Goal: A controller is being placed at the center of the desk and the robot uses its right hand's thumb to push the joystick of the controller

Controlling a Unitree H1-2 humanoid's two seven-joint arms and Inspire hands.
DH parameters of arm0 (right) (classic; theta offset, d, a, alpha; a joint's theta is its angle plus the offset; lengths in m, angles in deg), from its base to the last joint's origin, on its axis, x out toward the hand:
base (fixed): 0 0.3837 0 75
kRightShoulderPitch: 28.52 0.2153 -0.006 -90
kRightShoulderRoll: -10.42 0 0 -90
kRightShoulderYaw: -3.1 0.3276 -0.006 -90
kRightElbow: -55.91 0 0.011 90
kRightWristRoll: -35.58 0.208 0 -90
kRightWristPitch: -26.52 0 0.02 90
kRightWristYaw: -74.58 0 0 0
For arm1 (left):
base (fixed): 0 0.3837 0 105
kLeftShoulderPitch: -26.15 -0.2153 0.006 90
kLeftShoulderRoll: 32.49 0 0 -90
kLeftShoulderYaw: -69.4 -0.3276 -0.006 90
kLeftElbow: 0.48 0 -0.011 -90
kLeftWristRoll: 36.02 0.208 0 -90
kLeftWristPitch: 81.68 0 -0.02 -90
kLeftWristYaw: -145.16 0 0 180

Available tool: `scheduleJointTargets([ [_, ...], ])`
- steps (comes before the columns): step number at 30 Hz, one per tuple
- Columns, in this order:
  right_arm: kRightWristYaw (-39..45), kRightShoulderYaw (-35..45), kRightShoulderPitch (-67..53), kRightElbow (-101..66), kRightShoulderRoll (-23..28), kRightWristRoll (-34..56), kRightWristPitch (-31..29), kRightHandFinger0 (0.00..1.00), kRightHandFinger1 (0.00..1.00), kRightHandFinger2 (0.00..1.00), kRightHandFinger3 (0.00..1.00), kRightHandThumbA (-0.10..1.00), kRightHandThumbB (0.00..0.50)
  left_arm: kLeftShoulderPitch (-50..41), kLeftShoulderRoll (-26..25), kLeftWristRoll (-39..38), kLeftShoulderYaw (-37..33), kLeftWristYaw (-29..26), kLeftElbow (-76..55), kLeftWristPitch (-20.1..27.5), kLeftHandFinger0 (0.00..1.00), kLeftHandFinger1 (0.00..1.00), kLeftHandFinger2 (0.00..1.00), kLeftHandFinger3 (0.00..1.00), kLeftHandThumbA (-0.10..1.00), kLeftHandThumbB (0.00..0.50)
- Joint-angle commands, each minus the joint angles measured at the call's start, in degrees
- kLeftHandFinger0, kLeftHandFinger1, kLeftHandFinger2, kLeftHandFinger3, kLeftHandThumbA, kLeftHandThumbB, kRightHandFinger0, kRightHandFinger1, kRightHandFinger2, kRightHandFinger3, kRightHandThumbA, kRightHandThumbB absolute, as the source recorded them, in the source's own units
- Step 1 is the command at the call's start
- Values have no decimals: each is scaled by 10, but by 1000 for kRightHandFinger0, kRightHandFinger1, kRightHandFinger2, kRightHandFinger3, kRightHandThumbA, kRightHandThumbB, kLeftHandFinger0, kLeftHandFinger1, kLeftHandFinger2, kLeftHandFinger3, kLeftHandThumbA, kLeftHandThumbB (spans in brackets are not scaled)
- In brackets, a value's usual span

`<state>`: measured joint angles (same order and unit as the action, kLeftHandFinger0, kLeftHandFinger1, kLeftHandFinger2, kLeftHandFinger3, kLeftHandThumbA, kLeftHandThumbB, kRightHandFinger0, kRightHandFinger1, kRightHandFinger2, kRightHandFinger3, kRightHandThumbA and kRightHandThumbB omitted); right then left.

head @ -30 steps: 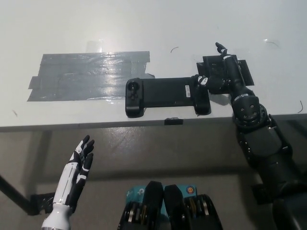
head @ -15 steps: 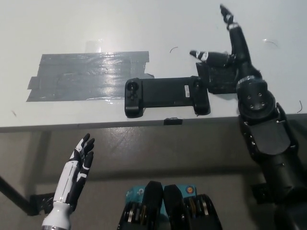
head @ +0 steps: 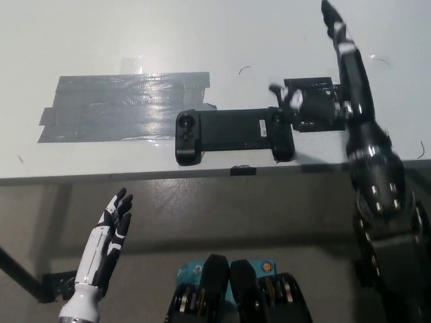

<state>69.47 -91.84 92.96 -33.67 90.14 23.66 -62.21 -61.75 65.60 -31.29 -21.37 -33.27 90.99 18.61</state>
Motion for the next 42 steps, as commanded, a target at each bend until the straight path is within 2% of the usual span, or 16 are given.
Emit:
scheduleJointTargets([
  [1,52,-27,-85,-156,9,14,18,1000,1000,1000,1000,1000,307,12,-7,1,-2,6,-15,17,1000,1000,1000,1000,935,98],
  [5,51,-32,-156,-135,18,11,-17,1000,1000,1000,1000,1000,273,8,-7,6,-3,4,-15,14,1000,1000,1000,1000,935,99],
  [7,38,-33,-180,-116,17,-12,-26,1000,1000,1000,1000,1000,286,5,-7,3,-5,8,-16,14,1000,1000,1000,1000,952,105],
  [9,36,-34,-196,-93,17,-10,-45,1000,1000,1000,1000,1000,259,3,-6,3,-5,6,-15,18,1000,1000,1000,1000,950,104],
  [11,50,-31,-207,-61,17,25,-60,1000,1000,1000,1000,1000,269,2,-6,3,-6,7,-17,14,1000,1000,1000,1000,952,103],
  [13,49,-29,-214,-31,18,25,-74,1000,1000,1000,1000,1000,262,1,-4,0,-7,8,-15,15,1000,1000,1000,1000,951,108],
  [14,49,-28,-216,-21,19,22,-73,1000,1000,1000,1000,1000,274,2,-3,1,-8,7,-13,17,1000,1000,1000,1000,950,111],
  [17,52,-32,-225,15,21,20,-90,1000,1000,1000,1000,1000,237,-2,-5,1,-8,7,-14,19,1000,1000,1000,1000,944,105],
  [21,56,-29,-237,32,24,20,-89,1000,1000,1000,1000,1000,268,1,-3,1,-10,7,-9,23,1000,1000,1000,1000,917,87],
  [23,63,-29,-236,45,24,28,-96,1000,1000,1000,1000,1000,282,1,-4,1,-9,6,-9,20,1000,1000,1000,1000,920,103],
  [26,67,-31,-234,53,24,30,-101,1000,1000,1000,1000,1000,274,2,-4,4,-8,3,-8,23,1000,1000,1000,1000,929,107],
  [30,75,-30,-234,58,22,38,-105,1000,1000,1000,1000,1000,270,1,-5,1,-9,6,-11,24,1000,1000,1000,1000,915,85],
  [42,80,-32,-227,62,18,31,-102,1000,1000,1000,1000,1000,269,4,-6,3,-8,5,-12,23,1000,1000,1000,1000,926,88],
])
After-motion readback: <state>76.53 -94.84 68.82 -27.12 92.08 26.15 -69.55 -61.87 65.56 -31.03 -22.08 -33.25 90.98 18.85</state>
